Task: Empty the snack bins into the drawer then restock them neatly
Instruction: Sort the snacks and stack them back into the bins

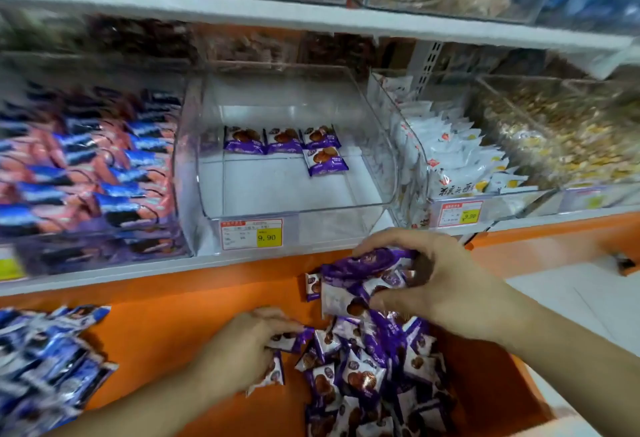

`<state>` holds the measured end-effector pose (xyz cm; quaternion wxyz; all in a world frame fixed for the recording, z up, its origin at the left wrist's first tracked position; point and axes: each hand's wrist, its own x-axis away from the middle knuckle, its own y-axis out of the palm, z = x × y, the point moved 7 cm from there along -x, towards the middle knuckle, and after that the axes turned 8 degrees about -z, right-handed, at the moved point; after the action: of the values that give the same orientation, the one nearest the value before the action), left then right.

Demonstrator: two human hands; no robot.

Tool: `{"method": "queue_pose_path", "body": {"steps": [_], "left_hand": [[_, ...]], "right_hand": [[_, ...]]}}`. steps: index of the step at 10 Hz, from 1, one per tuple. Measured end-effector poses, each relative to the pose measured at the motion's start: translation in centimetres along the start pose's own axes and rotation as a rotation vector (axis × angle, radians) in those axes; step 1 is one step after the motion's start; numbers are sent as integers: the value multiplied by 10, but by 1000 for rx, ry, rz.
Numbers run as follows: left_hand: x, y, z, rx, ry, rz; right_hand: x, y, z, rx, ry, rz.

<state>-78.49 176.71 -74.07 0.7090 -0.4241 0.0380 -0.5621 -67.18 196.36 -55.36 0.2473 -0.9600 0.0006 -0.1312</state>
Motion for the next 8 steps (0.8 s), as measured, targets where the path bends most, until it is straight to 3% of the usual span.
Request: {"method": "queue_pose_path", "body": {"steps": [1, 2, 3, 4, 5, 6, 8], "left_hand": [[-30, 7, -6, 59, 167, 249], [-25, -26, 1, 203, 133, 347], [67, -140, 94, -60, 411, 531], [130, -216, 105, -135, 369, 623], [117, -222, 89, -131, 352, 684], [112, -234, 79, -158, 337, 715], [84, -236, 62, -230, 333, 654]], "right_hand": [[5, -24, -53, -29, -162, 120], [-14, -50, -105, 147, -277, 332], [-58, -61, -127, 245, -290, 416], [-112, -49, -108, 278, -185, 340], [-144, -27, -82, 317, -50, 251], [-152, -21, -73, 312, -33, 245], [-156, -33, -59, -38, -33, 309]]}}
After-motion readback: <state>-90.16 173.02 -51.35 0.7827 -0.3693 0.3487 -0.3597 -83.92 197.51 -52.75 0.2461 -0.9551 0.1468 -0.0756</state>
